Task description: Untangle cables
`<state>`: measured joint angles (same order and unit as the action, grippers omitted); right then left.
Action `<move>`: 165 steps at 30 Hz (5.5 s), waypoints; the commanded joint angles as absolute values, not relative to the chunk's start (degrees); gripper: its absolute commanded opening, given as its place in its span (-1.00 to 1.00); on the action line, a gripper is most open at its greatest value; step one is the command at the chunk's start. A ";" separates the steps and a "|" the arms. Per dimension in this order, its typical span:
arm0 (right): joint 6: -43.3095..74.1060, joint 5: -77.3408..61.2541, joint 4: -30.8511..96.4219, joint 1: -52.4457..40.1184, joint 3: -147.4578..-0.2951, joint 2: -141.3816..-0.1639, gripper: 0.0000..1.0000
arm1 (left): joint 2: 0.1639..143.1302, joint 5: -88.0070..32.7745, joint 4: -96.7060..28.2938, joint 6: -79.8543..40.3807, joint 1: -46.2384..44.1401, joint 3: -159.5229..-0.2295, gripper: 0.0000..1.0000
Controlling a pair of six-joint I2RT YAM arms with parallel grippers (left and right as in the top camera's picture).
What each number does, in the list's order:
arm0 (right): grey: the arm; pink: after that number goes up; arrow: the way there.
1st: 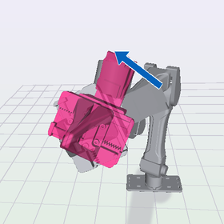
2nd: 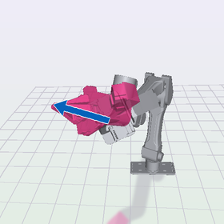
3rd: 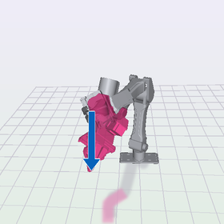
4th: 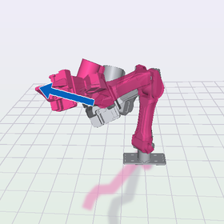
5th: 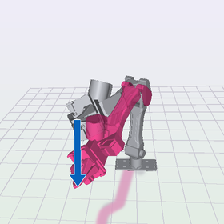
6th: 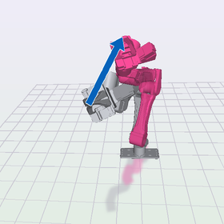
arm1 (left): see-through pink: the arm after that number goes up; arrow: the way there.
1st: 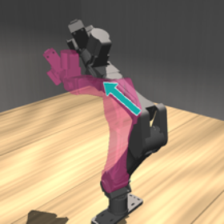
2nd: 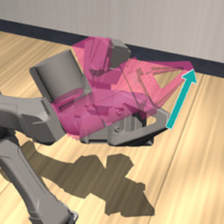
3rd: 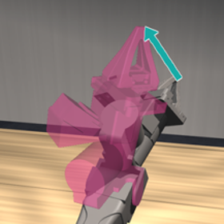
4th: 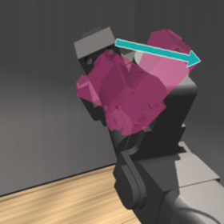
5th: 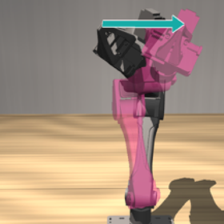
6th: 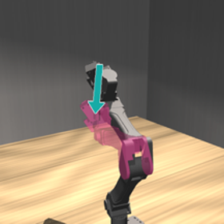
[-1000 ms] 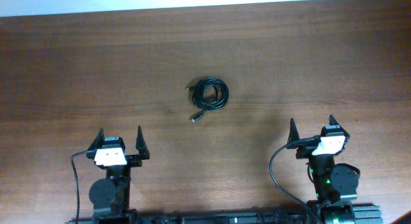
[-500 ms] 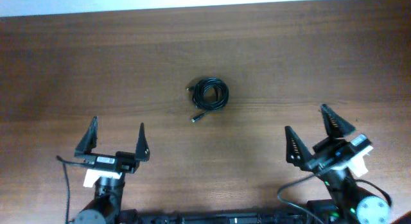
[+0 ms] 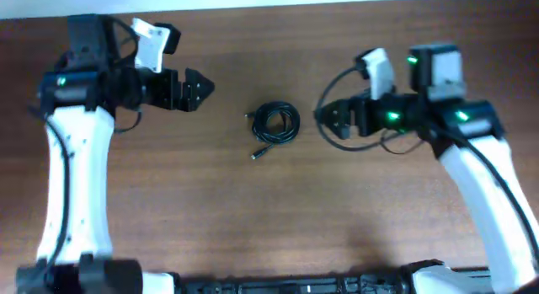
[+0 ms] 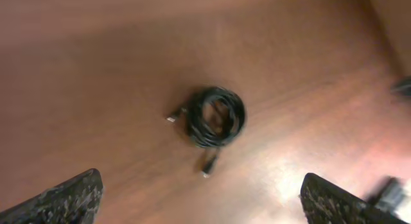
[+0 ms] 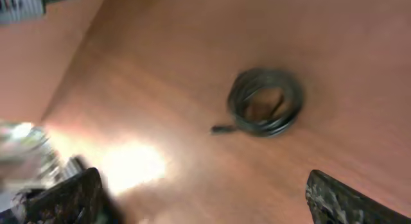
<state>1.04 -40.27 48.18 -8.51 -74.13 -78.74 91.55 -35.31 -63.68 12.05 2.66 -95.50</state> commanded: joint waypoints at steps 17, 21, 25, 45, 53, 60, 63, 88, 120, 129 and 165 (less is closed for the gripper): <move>33.56 -19.33 31.35 -20.93 -75.22 -111.07 0.21 | 118.30 -37.21 -63.40 7.99 -3.73 -96.79 0.97; 38.46 -14.96 29.02 -21.06 -75.22 -111.07 -0.04 | 118.30 -37.06 -63.22 7.99 -3.73 -96.79 0.97; 38.44 -14.46 28.47 -21.74 -75.18 -111.22 -0.07 | 118.30 -37.06 -62.98 7.99 -3.73 -96.79 0.97; 37.56 -18.81 34.74 -21.65 -80.03 -114.83 -0.41 | 118.30 -37.08 -62.61 7.99 -3.99 -96.79 0.97; 37.58 -15.84 33.69 -23.35 -80.03 -114.85 -0.52 | 118.30 -37.06 -62.19 7.99 -5.93 -96.79 0.98; 34.65 -24.60 33.87 -22.48 -82.24 -112.27 -0.92 | 118.30 -37.06 -61.52 7.99 -5.91 -96.79 0.98; 31.40 -32.16 34.89 -21.63 -86.02 -103.72 -0.92 | 118.30 -37.08 -61.52 7.97 -5.91 -96.79 0.98; 21.28 -13.56 54.39 -15.99 -84.42 -110.93 -0.92 | 118.30 -37.01 -59.55 4.54 -7.88 -96.79 0.98; 73.49 -60.82 12.80 -1.15 -140.79 -100.47 -0.92 | 118.28 -44.07 -57.45 0.62 -6.63 -96.92 0.97; 60.38 -50.06 28.16 -11.94 -140.79 -112.73 -0.92 | 115.79 -75.85 -60.51 22.15 2.15 -98.10 0.98; 58.78 -35.33 39.20 -26.92 -140.53 -122.26 -0.92 | 103.04 -90.06 -42.00 21.30 1.56 -98.67 -0.09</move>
